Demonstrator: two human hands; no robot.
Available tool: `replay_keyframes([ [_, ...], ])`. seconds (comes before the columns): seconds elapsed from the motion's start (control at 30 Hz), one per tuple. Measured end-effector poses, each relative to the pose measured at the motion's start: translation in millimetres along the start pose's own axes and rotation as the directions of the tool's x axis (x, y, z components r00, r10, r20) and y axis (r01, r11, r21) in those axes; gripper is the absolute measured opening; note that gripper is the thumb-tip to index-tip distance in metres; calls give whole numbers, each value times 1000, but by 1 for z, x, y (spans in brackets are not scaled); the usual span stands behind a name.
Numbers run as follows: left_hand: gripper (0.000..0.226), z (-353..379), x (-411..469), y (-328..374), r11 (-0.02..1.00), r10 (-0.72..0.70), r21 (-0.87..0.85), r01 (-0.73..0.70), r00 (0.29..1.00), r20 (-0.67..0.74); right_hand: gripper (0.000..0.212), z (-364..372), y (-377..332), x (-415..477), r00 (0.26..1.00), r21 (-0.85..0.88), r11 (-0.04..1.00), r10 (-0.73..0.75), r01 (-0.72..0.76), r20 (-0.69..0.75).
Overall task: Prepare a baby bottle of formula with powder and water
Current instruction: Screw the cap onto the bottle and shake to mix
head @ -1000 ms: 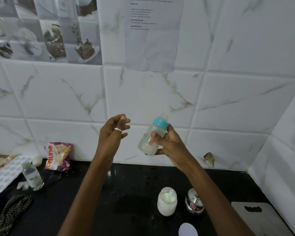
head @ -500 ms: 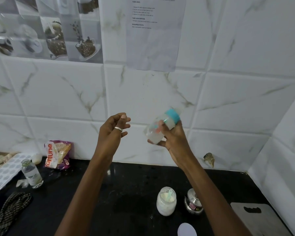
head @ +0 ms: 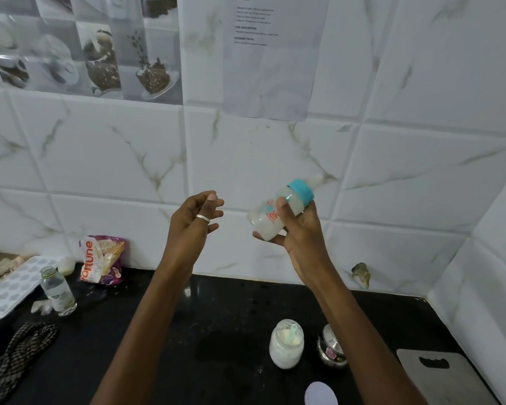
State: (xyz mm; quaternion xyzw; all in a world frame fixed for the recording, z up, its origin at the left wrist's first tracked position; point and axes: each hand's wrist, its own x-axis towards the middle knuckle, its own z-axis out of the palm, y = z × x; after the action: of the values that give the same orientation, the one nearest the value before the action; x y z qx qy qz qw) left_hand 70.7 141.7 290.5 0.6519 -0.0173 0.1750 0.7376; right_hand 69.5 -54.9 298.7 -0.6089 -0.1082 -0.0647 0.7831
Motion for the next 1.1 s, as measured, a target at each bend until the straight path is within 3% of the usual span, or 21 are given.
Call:
replay_keyframes([
  [0.13, 25, -1, 2, 0, 1000, -2, -7, 2, 1000, -7, 53, 1, 1, -5, 992, -200, 979, -1, 25, 123],
  [0.27, 23, 0, 1, 0, 1000, 2, 1, -2, 1000, -3, 60, 1, -1, -1, 999, 4, 999, -45, 45, -23],
  [0.4, 23, 1, 1, 2, 1000, 8, 5, -8, 1000, 4, 53, 1, 1, -3, 990, -201, 979, 3, 25, 140],
  [0.53, 23, 2, 0, 0, 1000, 6, -2, -6, 1000, 8, 69, 1, -5, -1, 1000, 9, 1000, 1, -1, 22],
  [0.67, 25, 2, 3, -1, 1000, 3, 1, -3, 1000, -6, 60, 0, -4, -2, 993, -177, 984, 35, -15, 110],
  [0.8, 27, 1, 4, -2, 1000, 1, -1, -1, 1000, -6, 59, -7, -6, 4, 1000, 78, 997, 0, 2, -22],
  [0.97, 26, 1, 6, -1, 1000, 3, 6, -3, 1000, -4, 55, -12, -1, 2, 992, -175, 984, 47, -26, 114],
  [1.1, 26, 3, 4, -3, 1000, 4, -2, -4, 1000, 9, 67, -14, -3, 7, 999, 110, 994, 5, 1, -51],
])
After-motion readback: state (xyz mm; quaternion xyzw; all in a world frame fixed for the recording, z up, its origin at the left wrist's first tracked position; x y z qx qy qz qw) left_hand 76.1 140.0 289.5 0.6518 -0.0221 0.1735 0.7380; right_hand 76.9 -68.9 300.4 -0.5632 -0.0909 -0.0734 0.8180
